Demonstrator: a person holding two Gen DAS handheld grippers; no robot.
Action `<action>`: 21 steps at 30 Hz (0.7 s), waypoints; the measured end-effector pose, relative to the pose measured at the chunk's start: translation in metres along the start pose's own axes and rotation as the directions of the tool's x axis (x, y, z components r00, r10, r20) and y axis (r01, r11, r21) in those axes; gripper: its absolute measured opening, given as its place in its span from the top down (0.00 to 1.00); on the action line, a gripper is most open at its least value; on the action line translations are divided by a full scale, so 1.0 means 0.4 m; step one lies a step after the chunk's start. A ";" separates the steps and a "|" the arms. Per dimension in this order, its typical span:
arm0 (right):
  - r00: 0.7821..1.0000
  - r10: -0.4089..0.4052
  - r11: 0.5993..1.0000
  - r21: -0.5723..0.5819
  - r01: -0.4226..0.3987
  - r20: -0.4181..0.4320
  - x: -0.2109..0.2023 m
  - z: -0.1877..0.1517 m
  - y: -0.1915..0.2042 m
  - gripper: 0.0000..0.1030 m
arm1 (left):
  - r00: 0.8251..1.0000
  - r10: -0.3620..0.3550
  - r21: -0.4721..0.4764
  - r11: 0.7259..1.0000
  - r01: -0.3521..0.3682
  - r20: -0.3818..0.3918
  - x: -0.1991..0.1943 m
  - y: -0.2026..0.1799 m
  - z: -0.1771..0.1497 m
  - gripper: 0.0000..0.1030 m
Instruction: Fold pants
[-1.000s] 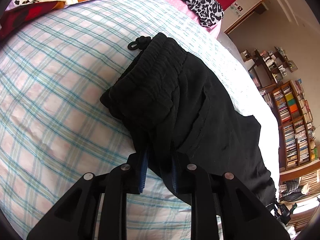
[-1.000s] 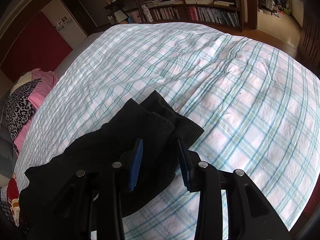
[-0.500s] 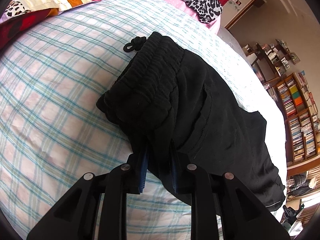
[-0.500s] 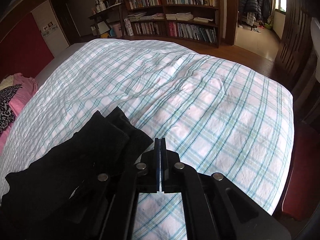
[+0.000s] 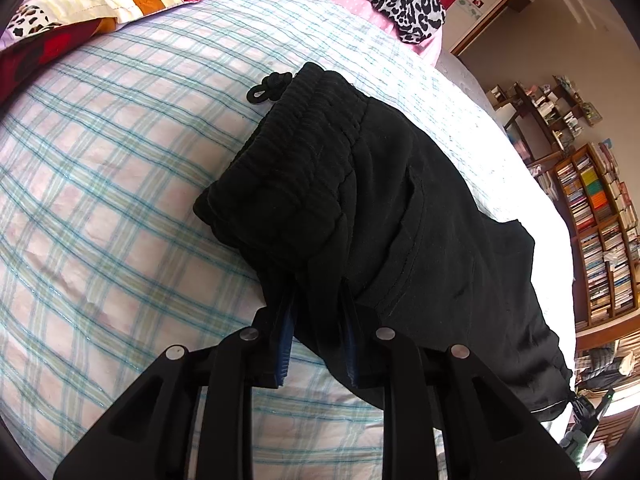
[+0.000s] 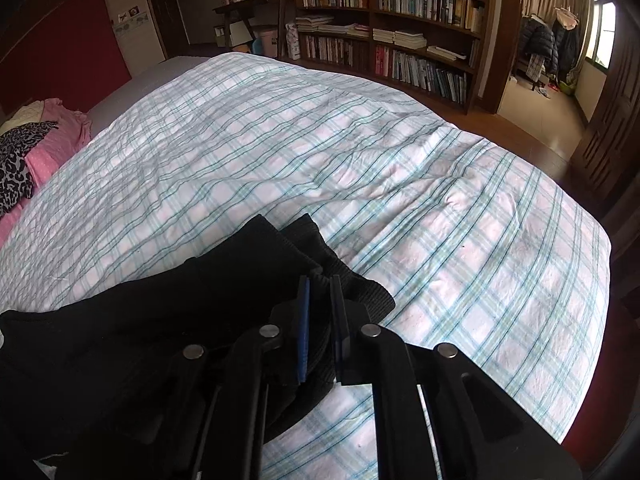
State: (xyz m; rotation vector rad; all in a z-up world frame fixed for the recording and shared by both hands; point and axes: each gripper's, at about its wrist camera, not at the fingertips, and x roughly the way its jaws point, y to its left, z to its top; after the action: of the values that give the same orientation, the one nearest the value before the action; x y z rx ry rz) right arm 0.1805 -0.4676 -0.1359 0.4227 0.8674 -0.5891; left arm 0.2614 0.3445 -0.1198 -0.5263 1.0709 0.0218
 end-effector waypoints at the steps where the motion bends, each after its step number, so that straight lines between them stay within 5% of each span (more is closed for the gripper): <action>1: 1.000 -0.003 1.000 0.007 0.003 0.013 -0.014 -0.005 -0.007 0.92 | 1.000 -0.002 0.001 1.000 0.002 -0.001 -0.002 0.002 0.000 0.78; 8: 0.999 -0.023 1.000 -0.006 0.022 -0.043 0.030 -0.054 -0.051 0.91 | 0.999 0.040 0.042 0.998 -0.040 -0.010 0.011 -0.009 -0.002 0.74; 12: 0.999 -0.029 0.998 0.049 0.031 -0.030 0.014 -0.036 -0.061 0.76 | 0.998 0.056 0.052 0.997 -0.056 0.000 -0.004 -0.015 -0.010 0.70; 16: 0.995 -0.067 0.997 0.031 0.065 0.067 -0.060 -0.013 -0.039 0.68 | 0.996 0.079 0.080 0.993 -0.081 0.027 -0.032 -0.016 -0.029 0.39; 21: 0.988 0.047 0.996 -0.080 -0.035 0.147 -0.118 0.006 0.108 0.65 | 0.989 0.137 0.152 0.978 -0.145 0.062 -0.038 -0.028 -0.040 0.39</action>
State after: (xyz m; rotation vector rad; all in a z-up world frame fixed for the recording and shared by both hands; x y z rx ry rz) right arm 0.1854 -0.4214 -0.0916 0.3214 0.7348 -0.5399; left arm 0.2437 0.3314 -0.1085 -0.3058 1.0482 0.0752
